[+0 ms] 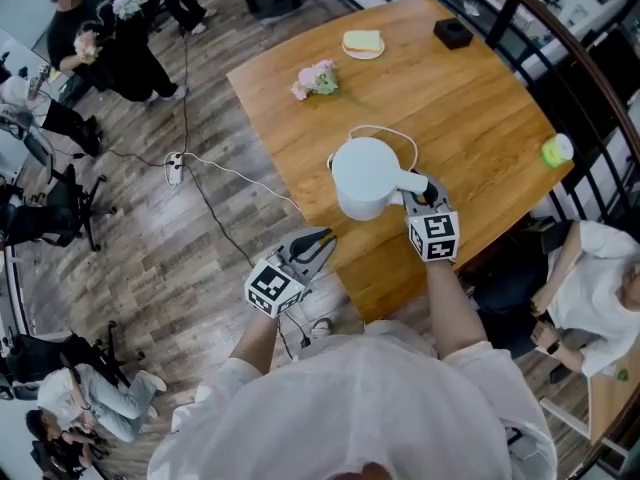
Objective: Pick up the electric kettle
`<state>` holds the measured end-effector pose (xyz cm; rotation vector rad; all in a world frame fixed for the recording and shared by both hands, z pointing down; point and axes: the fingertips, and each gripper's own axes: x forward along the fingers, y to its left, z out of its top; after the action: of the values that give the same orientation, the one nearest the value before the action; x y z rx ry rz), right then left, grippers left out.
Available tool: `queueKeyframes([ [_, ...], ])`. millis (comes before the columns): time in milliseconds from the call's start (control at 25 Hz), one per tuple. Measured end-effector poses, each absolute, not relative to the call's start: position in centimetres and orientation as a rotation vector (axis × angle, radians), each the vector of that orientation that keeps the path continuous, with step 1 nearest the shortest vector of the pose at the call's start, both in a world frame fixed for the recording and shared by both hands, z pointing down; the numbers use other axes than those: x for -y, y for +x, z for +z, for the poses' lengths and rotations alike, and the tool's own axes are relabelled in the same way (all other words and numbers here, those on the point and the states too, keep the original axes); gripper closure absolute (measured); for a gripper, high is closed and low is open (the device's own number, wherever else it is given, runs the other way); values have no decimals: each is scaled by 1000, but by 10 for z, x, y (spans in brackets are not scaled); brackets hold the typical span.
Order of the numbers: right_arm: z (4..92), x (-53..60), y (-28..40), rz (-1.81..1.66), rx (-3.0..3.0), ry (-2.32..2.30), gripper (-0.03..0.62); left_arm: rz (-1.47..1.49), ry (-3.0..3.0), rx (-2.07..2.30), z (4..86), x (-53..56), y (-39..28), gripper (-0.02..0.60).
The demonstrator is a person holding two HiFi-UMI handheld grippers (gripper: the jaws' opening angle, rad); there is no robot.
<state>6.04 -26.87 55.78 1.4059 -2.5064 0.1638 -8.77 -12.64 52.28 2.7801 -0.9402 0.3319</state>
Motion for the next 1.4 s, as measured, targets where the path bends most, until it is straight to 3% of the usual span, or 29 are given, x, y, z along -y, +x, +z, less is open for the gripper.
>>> queueKeyframes([
  [160,557,268,60,166,2506,1402,496,383,2771,934,541,141,-86,497],
  [360,557,270,60,163,2508,1396,496,416,2784,915,560,158,-80,246],
  [560,558,269,60,166,2507,1392,496,397,2777,957,566,176,-77,194],
  [760,557,269,61,166,2507,1396,496,367,2783,993,578,199,-70,10],
  [1400,559,273,59,161,2531,1338,496,406,2860,793,614,250,-34,-3],
])
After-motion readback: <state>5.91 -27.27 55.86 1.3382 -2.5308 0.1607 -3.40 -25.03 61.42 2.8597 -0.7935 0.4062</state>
